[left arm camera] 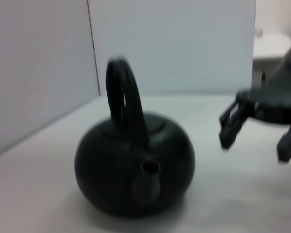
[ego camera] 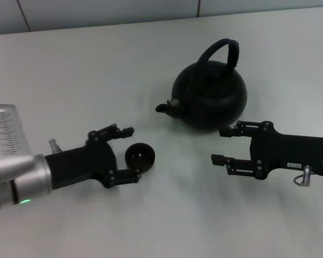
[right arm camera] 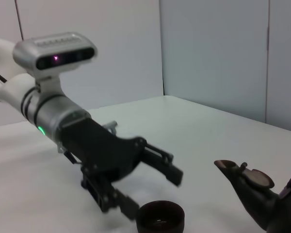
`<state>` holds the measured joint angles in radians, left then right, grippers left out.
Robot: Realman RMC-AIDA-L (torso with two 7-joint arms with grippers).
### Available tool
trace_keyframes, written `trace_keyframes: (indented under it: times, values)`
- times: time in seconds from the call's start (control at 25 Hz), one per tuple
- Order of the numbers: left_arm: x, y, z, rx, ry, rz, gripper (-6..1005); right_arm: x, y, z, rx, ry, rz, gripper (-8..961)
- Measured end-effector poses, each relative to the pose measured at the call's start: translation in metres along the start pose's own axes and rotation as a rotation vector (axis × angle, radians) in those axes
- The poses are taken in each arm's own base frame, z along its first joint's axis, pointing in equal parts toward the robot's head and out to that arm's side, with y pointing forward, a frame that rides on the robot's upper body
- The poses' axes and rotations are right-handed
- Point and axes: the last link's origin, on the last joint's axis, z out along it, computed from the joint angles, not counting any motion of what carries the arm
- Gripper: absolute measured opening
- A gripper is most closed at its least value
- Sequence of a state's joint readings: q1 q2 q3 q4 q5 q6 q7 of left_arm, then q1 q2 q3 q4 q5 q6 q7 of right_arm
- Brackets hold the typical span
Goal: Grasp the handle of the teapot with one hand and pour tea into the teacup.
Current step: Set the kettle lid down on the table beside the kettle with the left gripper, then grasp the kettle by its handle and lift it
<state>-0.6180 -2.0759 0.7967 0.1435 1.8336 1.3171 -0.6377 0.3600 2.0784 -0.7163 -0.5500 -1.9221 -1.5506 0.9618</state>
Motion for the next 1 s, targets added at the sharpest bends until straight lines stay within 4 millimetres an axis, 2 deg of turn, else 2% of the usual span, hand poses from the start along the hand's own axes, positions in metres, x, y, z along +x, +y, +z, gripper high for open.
trace_keyframes:
  times: [0.04,0.08,0.2,0.24,0.4,0.52,0.76,0.8,0.84,1.0]
  values:
    - [0.003,0.000,-0.009,-0.001,0.035,0.005,855,0.000,0.000,0.000,0.000,0.000,0.000,667]
    - [0.003,0.000,-0.009,-0.001,0.035,0.005,855,0.000,0.000,0.000,0.000,0.000,0.000,667]
    - [0.008,-0.001,-0.040,0.028,0.114,-0.012,855,-0.001,-0.002,-0.001,0.011,-0.004,0.000,667]
    - [0.008,-0.001,-0.040,0.028,0.114,-0.012,855,-0.001,-0.002,-0.002,0.016,-0.007,0.001,667]
    - [0.012,-0.001,-0.076,0.089,0.177,-0.027,855,-0.001,-0.004,-0.006,0.034,-0.017,0.007,666]
    - [0.010,0.008,-0.109,0.105,0.199,-0.050,855,-0.001,-0.004,-0.005,0.035,-0.016,0.006,666]
    - [0.002,0.018,-0.132,0.107,0.176,-0.064,854,-0.002,-0.006,-0.003,0.034,-0.016,0.002,667]
    - [-0.001,0.019,-0.140,0.109,0.164,-0.064,854,-0.003,-0.006,-0.003,0.034,-0.017,0.001,667]
    - [-0.006,0.022,-0.158,0.113,0.133,-0.080,854,-0.004,-0.006,-0.003,0.032,-0.018,0.001,666]
    - [-0.008,0.023,-0.170,0.123,0.117,-0.085,854,-0.005,-0.007,-0.003,0.036,-0.027,0.005,666]
